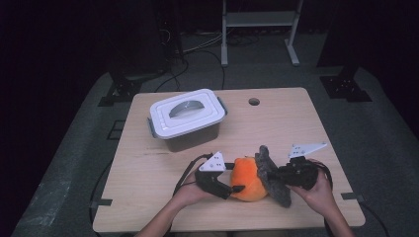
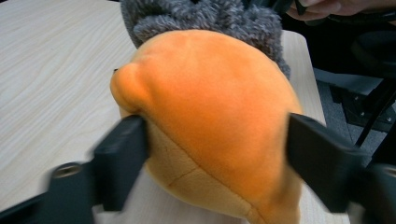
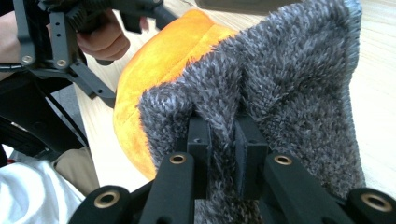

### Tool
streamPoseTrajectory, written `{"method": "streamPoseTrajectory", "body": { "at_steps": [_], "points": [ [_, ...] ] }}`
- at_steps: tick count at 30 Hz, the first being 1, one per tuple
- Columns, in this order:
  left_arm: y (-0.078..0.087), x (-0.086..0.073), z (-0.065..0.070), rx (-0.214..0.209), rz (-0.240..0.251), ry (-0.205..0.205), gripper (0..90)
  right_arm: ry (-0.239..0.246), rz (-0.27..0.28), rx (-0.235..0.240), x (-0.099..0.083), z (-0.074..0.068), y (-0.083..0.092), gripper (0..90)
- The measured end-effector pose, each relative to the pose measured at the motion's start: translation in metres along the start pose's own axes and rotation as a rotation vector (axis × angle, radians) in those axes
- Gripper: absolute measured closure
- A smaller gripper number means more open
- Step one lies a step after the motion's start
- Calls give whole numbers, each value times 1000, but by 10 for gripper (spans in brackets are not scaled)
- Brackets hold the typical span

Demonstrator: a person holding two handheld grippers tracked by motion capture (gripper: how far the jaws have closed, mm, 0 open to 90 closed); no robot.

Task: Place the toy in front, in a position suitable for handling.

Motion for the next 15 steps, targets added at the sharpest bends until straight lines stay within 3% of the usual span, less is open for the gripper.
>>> {"method": "streamPoseTrajectory", "body": {
  "at_steps": [2, 5, 7, 11, 15],
  "points": [
    [1, 3, 0, 10, 8, 4, 370, 9, 4, -12, 2, -1, 1, 785],
    [3, 6, -2, 14, 32, 32, 402, 43, 35, -22, 13, -9, 6, 791],
    [2, 6, -2, 20, 36, 40, 404, 61, 66, 17, 22, -22, 7, 791],
    [2, 5, -4, 39, 26, 40, 398, 141, 38, 22, 22, -40, -4, 790],
    [3, 5, -6, 40, 36, 61, 404, 141, 27, 11, 17, -33, -2, 790]
  ]
}}
Point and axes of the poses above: each handheld gripper's, and its own axes: y roughly backward along the jaws, x roughly out of its top, z roughly to its right, the point moved 10 cm from there along -y, roughly forward along the jaws, and after that the axes turned 15 degrees about z, right-handed, at the moved point
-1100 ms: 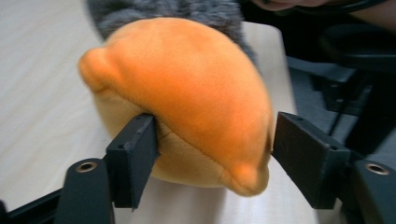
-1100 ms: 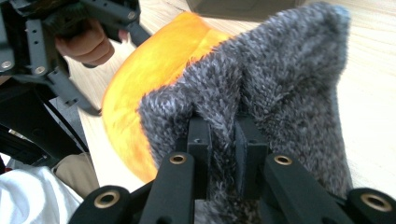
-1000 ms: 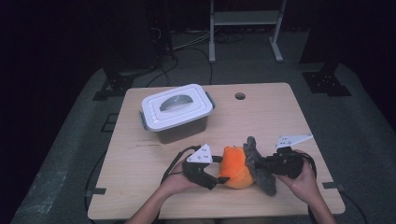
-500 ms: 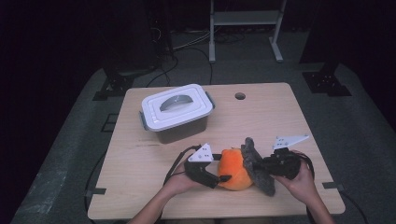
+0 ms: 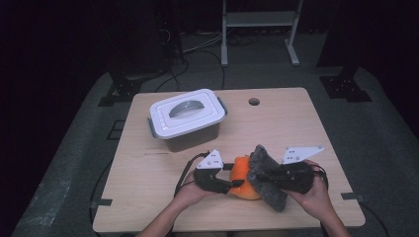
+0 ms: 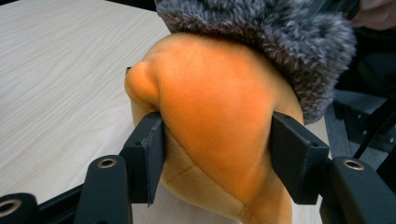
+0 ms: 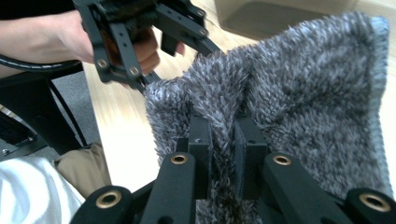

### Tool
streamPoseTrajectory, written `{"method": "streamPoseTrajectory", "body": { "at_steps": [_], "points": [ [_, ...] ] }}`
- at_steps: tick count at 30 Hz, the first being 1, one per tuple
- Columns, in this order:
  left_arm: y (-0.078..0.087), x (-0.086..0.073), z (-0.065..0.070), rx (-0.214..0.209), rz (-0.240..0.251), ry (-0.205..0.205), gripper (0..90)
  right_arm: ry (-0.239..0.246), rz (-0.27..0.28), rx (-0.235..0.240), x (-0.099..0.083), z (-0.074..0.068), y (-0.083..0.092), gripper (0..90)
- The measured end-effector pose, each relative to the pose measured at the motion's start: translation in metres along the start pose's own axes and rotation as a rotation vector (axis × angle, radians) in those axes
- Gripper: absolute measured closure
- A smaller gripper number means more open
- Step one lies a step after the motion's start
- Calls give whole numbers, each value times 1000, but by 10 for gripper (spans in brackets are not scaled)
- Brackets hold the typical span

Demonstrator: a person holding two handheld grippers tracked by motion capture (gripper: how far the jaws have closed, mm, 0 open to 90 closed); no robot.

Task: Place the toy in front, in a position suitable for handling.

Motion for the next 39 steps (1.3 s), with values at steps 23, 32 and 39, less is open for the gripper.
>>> {"method": "streamPoseTrajectory", "body": {
  "at_steps": [23, 32, 39],
  "points": [
    [2, -3, -1, -16, -14, -30, 378, -57, 41, -20, 0, 16, 11, 788],
    [5, 1, -4, -16, -9, 35, 233, -87, -12, 35, -13, 7, -2, 784],
    [5, 0, 3, -40, -14, -40, 330, -53, 4, 44, 0, -3, -1, 783]
  ]
}}
Point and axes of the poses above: each handheld gripper's, and its own axes: y roughly backward along the jaws, x roughly out of its top, z roughly to its right, the point moved 10 cm from there along -y, roughly forward along the jaws, and after that the axes turned 15 degrees about z, right-handed, at the moved point
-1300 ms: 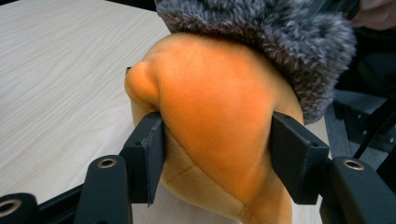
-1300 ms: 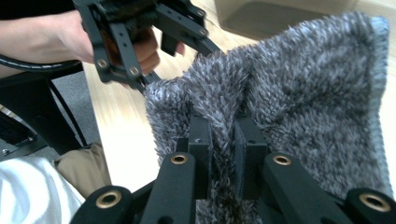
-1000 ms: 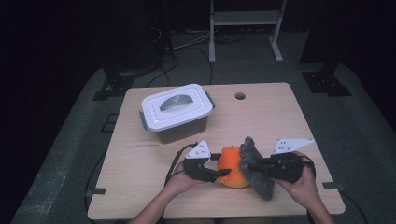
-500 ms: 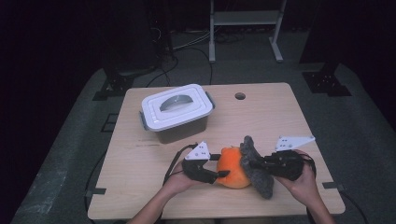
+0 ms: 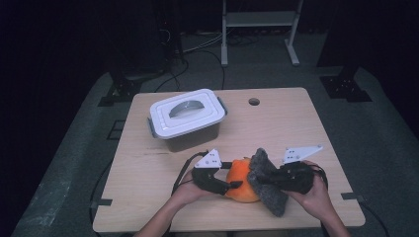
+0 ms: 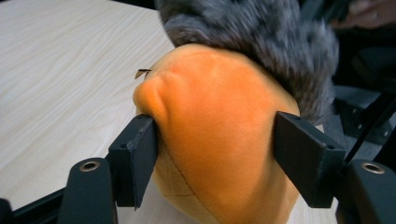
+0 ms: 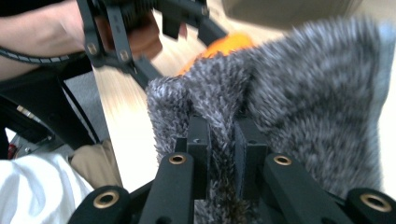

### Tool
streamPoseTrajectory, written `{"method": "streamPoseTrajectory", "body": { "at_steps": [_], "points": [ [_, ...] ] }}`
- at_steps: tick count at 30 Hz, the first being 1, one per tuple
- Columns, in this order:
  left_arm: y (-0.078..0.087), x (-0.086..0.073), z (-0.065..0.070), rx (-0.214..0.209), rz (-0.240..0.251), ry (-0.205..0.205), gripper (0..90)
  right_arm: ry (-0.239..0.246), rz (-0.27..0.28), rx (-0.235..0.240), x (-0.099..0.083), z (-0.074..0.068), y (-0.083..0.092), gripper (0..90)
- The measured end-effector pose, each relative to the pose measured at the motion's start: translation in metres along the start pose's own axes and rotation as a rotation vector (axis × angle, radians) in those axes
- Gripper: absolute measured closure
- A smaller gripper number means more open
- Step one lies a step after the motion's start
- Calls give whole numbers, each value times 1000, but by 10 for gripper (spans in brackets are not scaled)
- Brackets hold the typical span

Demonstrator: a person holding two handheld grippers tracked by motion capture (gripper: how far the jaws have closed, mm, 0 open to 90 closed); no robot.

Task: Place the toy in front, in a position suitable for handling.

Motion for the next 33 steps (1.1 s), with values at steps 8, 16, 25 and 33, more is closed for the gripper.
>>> {"method": "streamPoseTrajectory", "body": {
  "at_steps": [8, 16, 25, 33],
  "points": [
    [1, 3, 2, -27, 2, 28, 282, -20, -5, -6, -2, 6, -2, 783],
    [1, 3, 2, -10, 1, 1, 354, -6, -30, 51, -2, -8, -2, 784],
    [1, 4, 6, -35, -4, -3, 304, -32, -10, -13, -3, 10, 4, 783],
    [-1, 5, 11, -53, -2, -19, 349, 2, -37, 39, -1, -6, -2, 783]
  ]
}}
Point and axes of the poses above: each handheld gripper's, and its own axes: y roughly backward along the jaws, x roughly out of its top, z roughly to its right, the point moved 10 cm from there along -y, roughly forward along the jaws, and after that the axes turned 15 degrees about z, right-handed, at the moved point
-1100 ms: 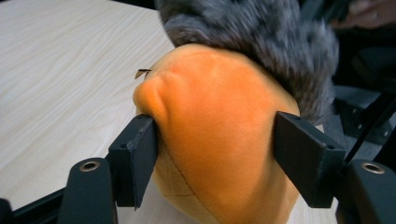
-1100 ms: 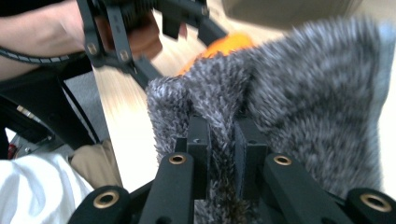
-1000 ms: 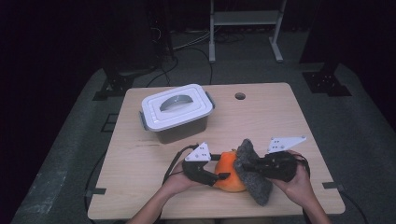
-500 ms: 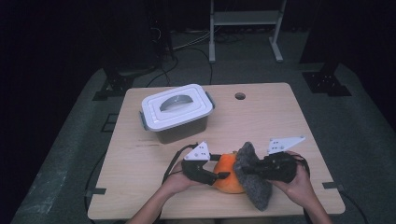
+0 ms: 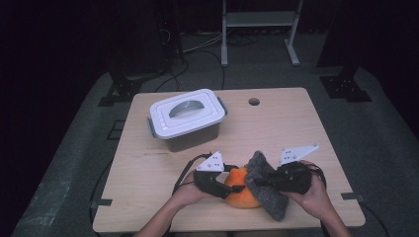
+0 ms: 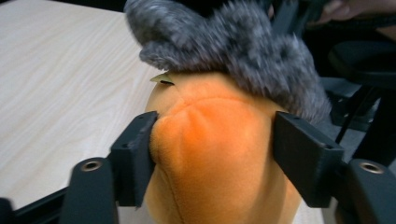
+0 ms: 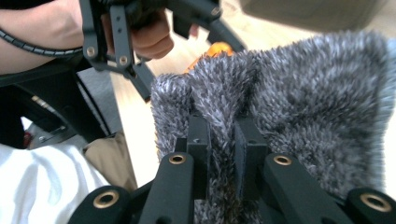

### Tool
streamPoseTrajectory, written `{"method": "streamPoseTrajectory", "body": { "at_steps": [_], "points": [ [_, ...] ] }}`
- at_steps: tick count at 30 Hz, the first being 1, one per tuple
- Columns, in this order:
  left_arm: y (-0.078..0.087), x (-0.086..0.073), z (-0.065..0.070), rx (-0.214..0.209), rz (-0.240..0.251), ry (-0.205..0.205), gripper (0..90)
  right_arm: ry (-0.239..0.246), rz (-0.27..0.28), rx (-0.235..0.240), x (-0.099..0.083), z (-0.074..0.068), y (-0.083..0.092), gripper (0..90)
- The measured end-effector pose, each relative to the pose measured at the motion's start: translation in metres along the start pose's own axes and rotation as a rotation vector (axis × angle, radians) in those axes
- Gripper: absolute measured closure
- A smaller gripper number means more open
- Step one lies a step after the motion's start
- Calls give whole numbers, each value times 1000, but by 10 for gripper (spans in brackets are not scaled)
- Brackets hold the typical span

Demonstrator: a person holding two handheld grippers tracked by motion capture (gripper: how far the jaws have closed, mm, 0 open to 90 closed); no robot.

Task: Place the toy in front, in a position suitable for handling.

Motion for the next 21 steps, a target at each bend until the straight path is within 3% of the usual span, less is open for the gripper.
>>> {"method": "streamPoseTrajectory", "body": {
  "at_steps": [3, 7, 10, 14, 16, 18, 21],
  "points": [
    [0, 0, 4, -24, -4, -30, 363, -16, 36, -32, 4, 9, 5, 783],
    [0, 0, 5, -32, -7, -41, 353, -34, 31, -57, 0, 19, 9, 780],
    [1, 0, 2, -27, -17, -42, 339, -48, 16, -37, -5, 17, 6, 781],
    [6, -3, -5, -12, -34, -8, 331, -46, -16, 5, -11, 7, 3, 781],
    [8, -4, -6, -14, -40, 13, 318, -45, -25, 17, -14, 2, 1, 782],
    [8, 0, -2, -38, -29, 58, 300, -47, -26, 28, -14, -1, 0, 782],
    [7, 3, 6, -57, -29, 40, 315, -42, -43, 67, -15, -9, -4, 782]
  ]
}}
Point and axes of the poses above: each handheld gripper's, and its own axes: y roughly backward along the jaws, x roughly out of its top, z roughly to its right, the point moved 10 cm from there along -y, roughly forward along the jaws, and after that the axes turned 15 degrees about z, right-handed, at the moved point
